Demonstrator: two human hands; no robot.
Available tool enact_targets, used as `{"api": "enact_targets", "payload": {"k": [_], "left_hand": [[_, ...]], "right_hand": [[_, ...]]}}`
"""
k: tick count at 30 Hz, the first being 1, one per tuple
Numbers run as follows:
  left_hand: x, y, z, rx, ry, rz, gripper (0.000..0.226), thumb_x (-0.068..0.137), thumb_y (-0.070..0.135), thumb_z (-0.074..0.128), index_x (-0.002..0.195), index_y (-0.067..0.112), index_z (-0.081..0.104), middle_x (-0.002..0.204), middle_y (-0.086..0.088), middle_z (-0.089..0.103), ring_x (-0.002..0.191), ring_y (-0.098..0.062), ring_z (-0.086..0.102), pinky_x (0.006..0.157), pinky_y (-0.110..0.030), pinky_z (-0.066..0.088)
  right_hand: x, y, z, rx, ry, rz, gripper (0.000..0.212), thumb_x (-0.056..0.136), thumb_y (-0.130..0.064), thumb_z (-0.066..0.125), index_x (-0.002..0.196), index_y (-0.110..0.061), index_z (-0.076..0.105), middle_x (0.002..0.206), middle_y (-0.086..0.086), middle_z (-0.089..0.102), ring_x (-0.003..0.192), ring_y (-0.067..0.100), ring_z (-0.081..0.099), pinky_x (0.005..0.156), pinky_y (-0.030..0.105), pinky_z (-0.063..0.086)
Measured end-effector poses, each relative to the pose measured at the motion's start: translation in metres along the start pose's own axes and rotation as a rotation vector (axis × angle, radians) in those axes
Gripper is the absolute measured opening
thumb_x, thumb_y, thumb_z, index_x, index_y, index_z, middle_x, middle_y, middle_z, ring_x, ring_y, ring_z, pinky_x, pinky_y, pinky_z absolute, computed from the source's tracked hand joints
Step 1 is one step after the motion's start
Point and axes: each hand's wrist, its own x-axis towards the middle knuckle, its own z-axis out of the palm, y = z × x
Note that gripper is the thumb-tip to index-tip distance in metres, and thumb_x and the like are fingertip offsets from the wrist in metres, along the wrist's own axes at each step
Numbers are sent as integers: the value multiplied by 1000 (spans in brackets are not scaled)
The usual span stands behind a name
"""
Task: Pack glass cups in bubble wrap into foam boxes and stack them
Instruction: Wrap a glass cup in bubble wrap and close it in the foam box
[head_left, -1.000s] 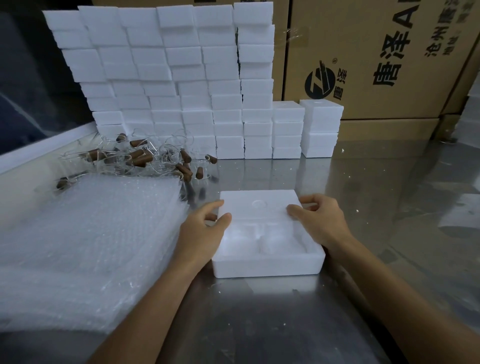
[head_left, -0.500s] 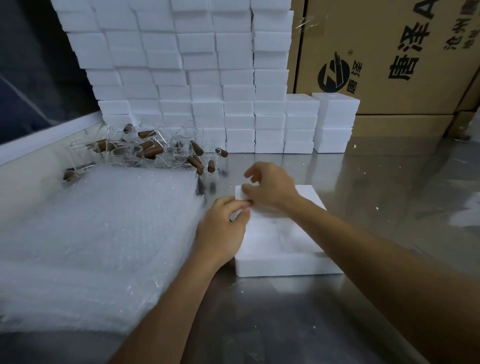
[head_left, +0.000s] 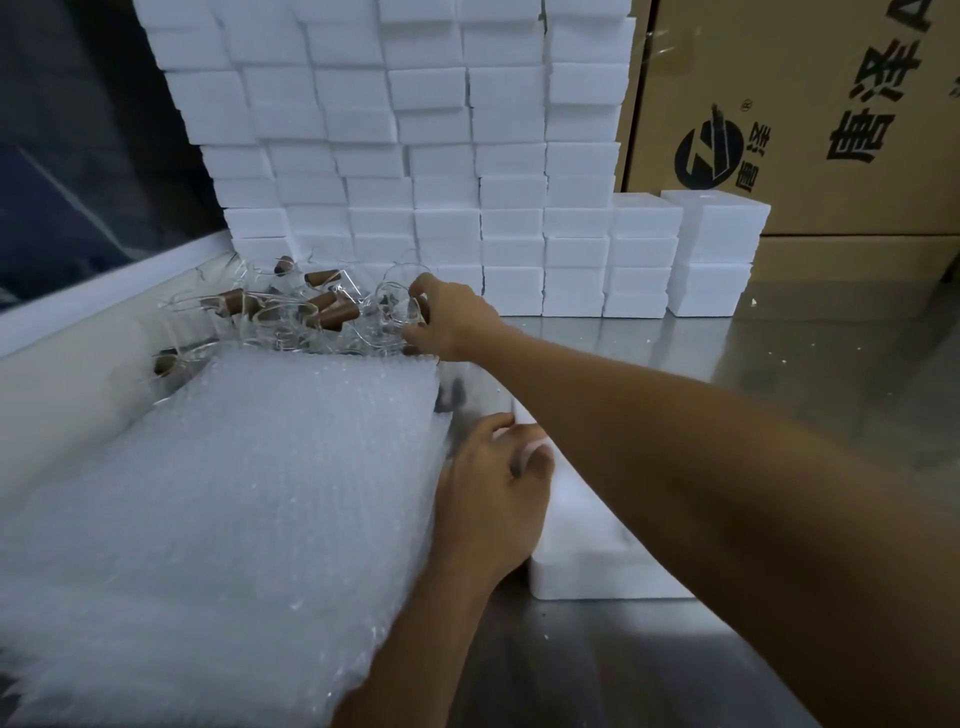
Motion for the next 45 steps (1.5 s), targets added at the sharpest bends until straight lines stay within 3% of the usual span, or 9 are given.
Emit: {"api": "enact_targets", "payload": {"k": [15,22,26,29,32,36,39,42,45], "left_hand": [[-1,5,0,20,-15,-44,23,91,39,48,107,33,64,128,10,58,93,-7,57,93,-34,49],[2,-2,3,34,-2,-17,22,98,32,54,114,29,68,136,11,54,116,-15,56,102,-43,47],[4,-3,3,-16,2,-44,22,95,31,59,114,32,70,135,15,53,117,-13,55,105,-40,43],[4,-4,2,-46,0,-39,23,95,31,60,114,38,70,132,19,53,113,-9,55,102,-29,42],[5,-6,2,-32,-16,-33,25,95,32,59,115,43,69,131,21,52,110,-4,54,97,-23,39],[5,-6,3,-51,-28,-30,24,94,34,58,111,47,69,127,24,52,100,3,55,92,-21,38],[5,-6,1,-69,-44,-27,23,93,37,57,106,52,68,124,24,52,98,10,54,93,-24,41],[5,-3,-1,-90,-64,-37,27,95,35,58,96,61,63,120,26,51,98,13,52,92,-24,39],[4,-1,-2,-93,-74,-36,29,95,34,58,94,63,62,116,28,51,94,20,50,89,-22,37]], "right_hand": [[12,-1,13,-195,157,-136,22,96,-22,61,116,-27,70,124,7,54,117,30,49,98,46,37],[1,0,0,95,218,-102,14,97,-17,58,100,-22,70,105,2,59,98,25,61,83,38,48],[-12,-1,-9,301,262,-81,10,98,-16,57,98,-16,67,112,9,62,94,28,62,73,36,48],[-30,2,-19,419,249,-70,10,100,-15,54,93,-17,60,116,12,60,92,33,64,77,47,54],[-56,8,-30,561,263,-49,11,102,-17,51,91,-16,55,120,8,62,96,30,65,81,43,53],[-97,22,-43,890,236,55,11,103,-19,46,94,-14,51,94,4,59,87,25,73,86,44,56],[-129,40,-55,1097,250,166,13,102,-18,45,91,-12,49,81,4,55,83,19,72,79,33,59],[-161,61,-64,1238,267,243,23,102,-31,52,94,-9,55,94,10,60,86,20,73,84,33,60],[-192,77,-73,1239,263,260,71,86,-54,67,119,7,54,112,8,69,91,21,75,82,30,59]]}}
